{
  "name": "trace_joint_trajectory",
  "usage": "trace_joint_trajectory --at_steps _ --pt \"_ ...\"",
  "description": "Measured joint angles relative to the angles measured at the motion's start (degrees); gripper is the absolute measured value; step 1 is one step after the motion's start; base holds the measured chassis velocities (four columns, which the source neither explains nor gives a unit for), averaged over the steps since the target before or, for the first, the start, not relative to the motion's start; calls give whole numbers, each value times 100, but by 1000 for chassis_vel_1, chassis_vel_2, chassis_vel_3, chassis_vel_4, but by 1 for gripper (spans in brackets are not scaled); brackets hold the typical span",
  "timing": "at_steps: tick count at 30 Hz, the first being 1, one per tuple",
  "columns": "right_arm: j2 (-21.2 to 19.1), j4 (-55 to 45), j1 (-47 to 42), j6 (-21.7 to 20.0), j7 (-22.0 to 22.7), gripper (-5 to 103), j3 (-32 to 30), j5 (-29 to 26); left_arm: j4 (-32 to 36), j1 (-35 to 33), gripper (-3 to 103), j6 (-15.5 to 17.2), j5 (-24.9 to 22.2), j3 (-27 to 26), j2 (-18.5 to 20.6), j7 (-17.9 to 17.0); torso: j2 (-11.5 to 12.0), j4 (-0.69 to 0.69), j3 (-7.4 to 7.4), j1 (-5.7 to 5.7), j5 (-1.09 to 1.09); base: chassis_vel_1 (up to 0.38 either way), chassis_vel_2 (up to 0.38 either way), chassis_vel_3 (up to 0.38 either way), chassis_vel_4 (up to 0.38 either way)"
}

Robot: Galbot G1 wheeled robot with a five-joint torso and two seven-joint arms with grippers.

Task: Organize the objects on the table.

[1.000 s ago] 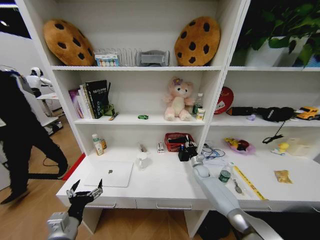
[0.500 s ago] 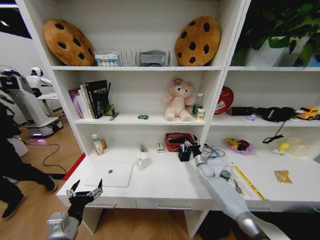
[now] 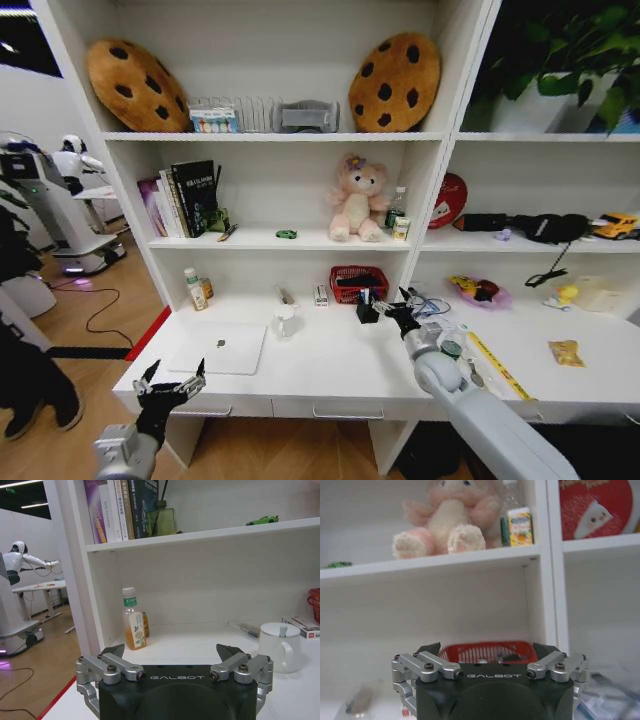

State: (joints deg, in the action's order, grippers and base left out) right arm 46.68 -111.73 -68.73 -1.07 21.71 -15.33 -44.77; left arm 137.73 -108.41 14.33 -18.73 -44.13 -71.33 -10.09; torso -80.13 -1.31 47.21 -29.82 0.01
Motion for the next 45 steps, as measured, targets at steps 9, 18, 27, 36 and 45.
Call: trace_joint_trajectory --at_steps 9,18,27,36,45 --pt "89 -1133 -2504 -192 -596 100 -2226 897 0 0 100 1 0 0 0 0 0 -1 0 0 0 0 0 0 0" --pt "645 -1391 -3968 466 -1114 100 -3429 1168 0 0 100 1 0 0 0 1 0 -1 0 0 -2 0 0 0 0" --pt "1115 -1471 -4306 767 -1151 100 -3577 1123 0 0 100 1 0 0 0 0 0 -1 0 0 -1 0 0 0 0" --pt "1161 -1412 -4210 819 -1173 100 -3549 1063 0 0 100 1 0 0 0 0 1 0 1 -1 -2 -36 -30 27 22" --pt "1089 -1313 -4003 831 -1180 100 -3423 1065 0 0 100 1 0 0 0 0 2 -3 2 -2 -1 -183 -180 157 179"
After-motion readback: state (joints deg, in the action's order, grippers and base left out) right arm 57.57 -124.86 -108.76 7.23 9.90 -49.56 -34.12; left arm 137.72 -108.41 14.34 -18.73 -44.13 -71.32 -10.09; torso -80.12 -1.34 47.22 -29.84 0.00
